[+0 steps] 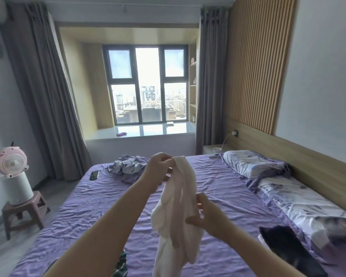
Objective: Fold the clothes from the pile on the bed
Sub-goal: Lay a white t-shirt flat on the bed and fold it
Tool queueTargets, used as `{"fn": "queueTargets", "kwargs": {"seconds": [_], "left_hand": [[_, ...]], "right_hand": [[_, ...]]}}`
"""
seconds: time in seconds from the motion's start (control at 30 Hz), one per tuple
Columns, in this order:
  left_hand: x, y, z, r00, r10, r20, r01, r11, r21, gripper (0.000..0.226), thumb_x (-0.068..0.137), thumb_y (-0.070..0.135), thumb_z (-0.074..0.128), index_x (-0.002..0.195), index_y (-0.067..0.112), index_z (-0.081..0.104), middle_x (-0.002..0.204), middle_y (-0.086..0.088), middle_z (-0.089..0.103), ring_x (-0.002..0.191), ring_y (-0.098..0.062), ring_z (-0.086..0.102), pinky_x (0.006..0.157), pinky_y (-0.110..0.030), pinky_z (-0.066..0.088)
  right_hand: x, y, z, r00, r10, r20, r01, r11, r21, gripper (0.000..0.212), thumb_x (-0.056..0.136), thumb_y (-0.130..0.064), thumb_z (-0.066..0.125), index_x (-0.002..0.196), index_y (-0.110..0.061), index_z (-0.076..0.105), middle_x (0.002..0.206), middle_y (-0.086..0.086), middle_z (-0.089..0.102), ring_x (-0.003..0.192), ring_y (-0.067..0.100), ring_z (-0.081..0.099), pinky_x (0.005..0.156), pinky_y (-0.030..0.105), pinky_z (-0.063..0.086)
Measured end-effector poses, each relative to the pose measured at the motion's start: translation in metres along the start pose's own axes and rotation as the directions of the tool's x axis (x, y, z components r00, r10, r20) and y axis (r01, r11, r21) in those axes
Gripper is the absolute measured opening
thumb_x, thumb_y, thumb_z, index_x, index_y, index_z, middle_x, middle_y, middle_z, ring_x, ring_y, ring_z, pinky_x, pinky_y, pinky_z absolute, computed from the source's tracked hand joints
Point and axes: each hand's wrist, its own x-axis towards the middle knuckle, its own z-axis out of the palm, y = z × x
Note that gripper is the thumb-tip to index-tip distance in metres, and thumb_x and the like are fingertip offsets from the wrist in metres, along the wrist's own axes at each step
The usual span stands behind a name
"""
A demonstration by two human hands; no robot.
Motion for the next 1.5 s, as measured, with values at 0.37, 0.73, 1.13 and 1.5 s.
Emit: {"fn": "queueTargets", "kwargs": {"seconds": [0.37,0.73,1.13,1.5], "left_hand": [[0.003,-0.034,-0.064,0.992,0.025,-0.124,-0.002,0.983,0.183,0.01,0.094,0.016,0.056,0.087,0.009,0.053,0.069,-0.003,0.053,0.053,-0.008,0.05,0.042,-0.012,0.039],[-0.002,-0.066,-0.087,0.997,-0.033,0.07,0.022,0.989,0.144,0.007,0.092,0.021,0.06,0.087,0.016,0.058,0.079,-0.009,0.056,0.07,-0.019,0.048,0.061,-0.029,0.04],[0.008,-0.06,-0.054,0.999,0.033,0.029,-0.037,0.99,0.137,0.01,0.095,0.009,0.053,0.086,0.011,0.05,0.073,-0.003,0.055,0.062,-0.013,0.045,0.054,-0.018,0.035],[-0.006,-0.065,-0.033,0.964,0.11,0.241,-0.222,0.831,0.51,0.046,0.077,0.044,0.074,0.091,0.009,0.048,0.077,0.005,0.047,0.067,-0.01,0.041,0.064,-0.025,0.035]], "right_hand": [[0.028,-0.022,-0.051,0.952,-0.029,-0.305,0.108,0.963,0.246,0.016,0.086,-0.022,0.066,0.087,-0.031,0.053,0.071,-0.004,0.062,0.059,0.006,0.055,0.054,0.023,0.041],[0.043,-0.034,-0.098,0.988,-0.056,0.144,0.091,0.963,-0.253,0.027,0.073,-0.029,0.078,0.099,-0.029,0.068,0.092,-0.027,0.061,0.084,-0.022,0.052,0.073,-0.003,0.034],[0.045,-0.032,-0.084,0.98,-0.165,-0.108,0.18,0.972,0.149,0.009,0.09,-0.026,0.06,0.082,-0.026,0.064,0.072,-0.007,0.062,0.065,0.006,0.052,0.061,0.015,0.04],[0.071,-0.049,-0.124,0.844,-0.314,-0.435,0.281,0.949,-0.14,0.01,0.094,-0.024,0.053,0.086,-0.02,0.057,0.06,-0.007,0.053,0.04,0.006,0.047,0.034,0.014,0.034]]}}
